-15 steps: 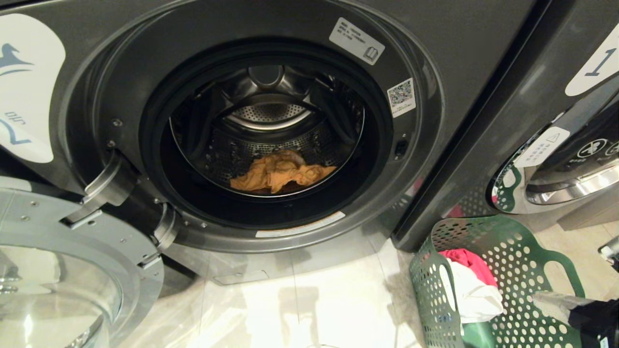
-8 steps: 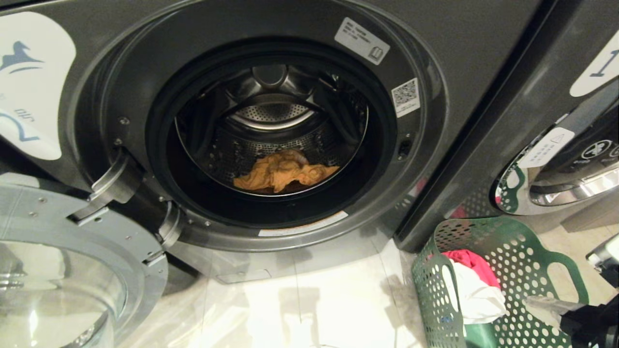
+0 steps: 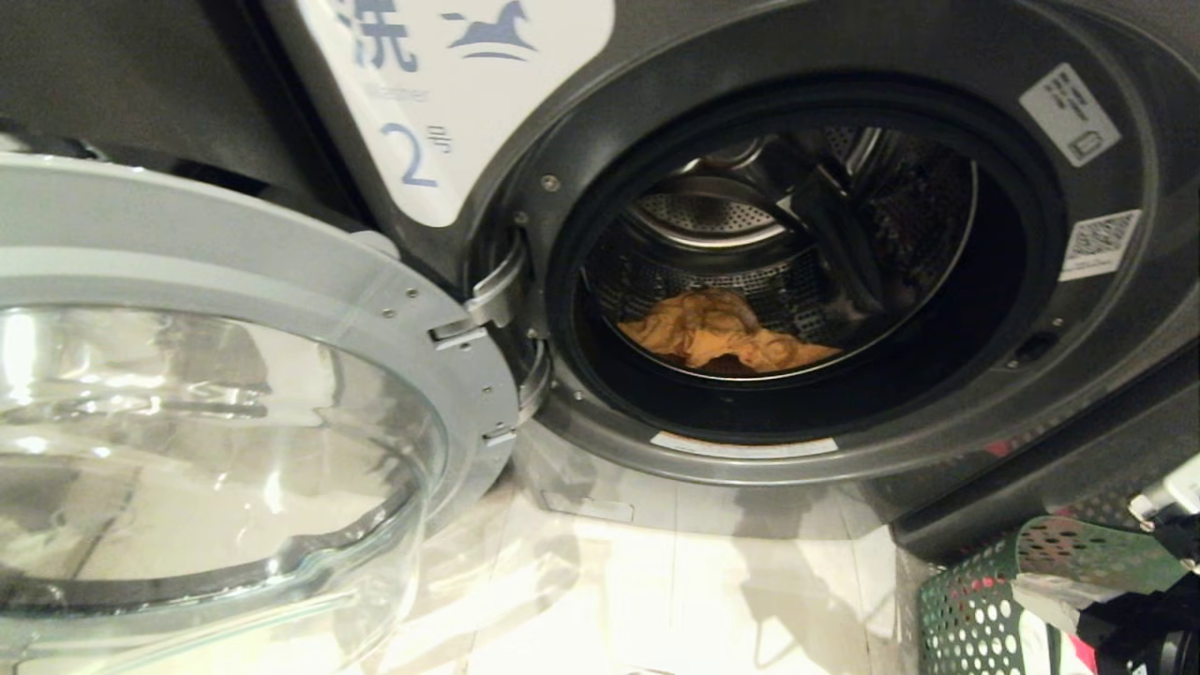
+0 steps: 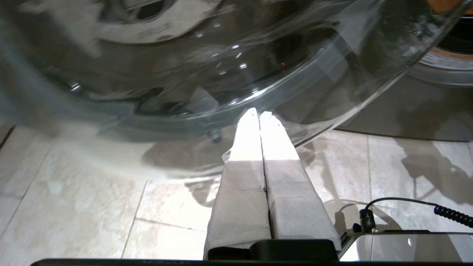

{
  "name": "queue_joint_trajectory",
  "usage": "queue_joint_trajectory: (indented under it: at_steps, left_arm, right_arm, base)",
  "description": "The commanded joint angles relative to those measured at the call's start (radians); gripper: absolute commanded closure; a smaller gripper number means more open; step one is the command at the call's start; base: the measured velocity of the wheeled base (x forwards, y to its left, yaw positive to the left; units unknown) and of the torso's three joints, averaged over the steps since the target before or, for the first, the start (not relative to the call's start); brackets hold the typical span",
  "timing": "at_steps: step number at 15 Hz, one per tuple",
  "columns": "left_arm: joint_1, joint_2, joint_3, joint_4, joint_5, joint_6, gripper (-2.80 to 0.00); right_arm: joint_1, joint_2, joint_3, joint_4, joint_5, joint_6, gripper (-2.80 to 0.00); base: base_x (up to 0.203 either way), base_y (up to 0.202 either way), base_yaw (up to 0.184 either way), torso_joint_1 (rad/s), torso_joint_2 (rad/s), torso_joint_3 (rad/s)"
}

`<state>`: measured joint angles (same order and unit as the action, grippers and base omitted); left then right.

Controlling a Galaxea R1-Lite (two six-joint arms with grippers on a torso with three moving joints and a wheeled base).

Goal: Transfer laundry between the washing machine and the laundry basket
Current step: Pick a cloth and place it into the basket

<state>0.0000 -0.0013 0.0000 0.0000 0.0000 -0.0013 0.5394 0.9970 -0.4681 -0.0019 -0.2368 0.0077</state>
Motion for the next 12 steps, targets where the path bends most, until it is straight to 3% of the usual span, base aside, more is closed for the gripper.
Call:
queue_joint_trajectory:
  at_steps: [1, 4, 7, 12]
  left_arm:
    - [0.0, 0.001, -0.001, 0.0, 0.0, 0.0, 0.0]
    - [0.0, 0.001, 0.0, 0.0, 0.001, 0.0, 0.0]
    - [0.0, 0.001, 0.0, 0.0, 0.0, 0.0, 0.0]
    - [0.0, 0.001, 0.0, 0.0, 0.0, 0.0, 0.0]
  right_arm:
    - [-0.008, 0.014, 0.003, 0.0, -0.001, 0.001, 0.0]
    - [-0.044, 0.022, 0.013, -0.001, -0.001, 0.003, 0.0]
    - [-0.136, 0.061, 0.041, -0.042, -0.001, 0.003, 0.0]
    - [-0.257, 0.247, 0.084, -0.375, -0.014, 0.007, 0.0]
  base:
    - [0.0, -0.007, 0.169, 0.002, 0.0, -0.001]
    - [0.0, -0.008, 0.174, 0.004, 0.0, 0.0]
    - [0.001, -0.009, 0.172, 0.004, 0.01, 0.004]
    - [0.001, -0.005, 0.088, -0.001, 0.0, 0.002]
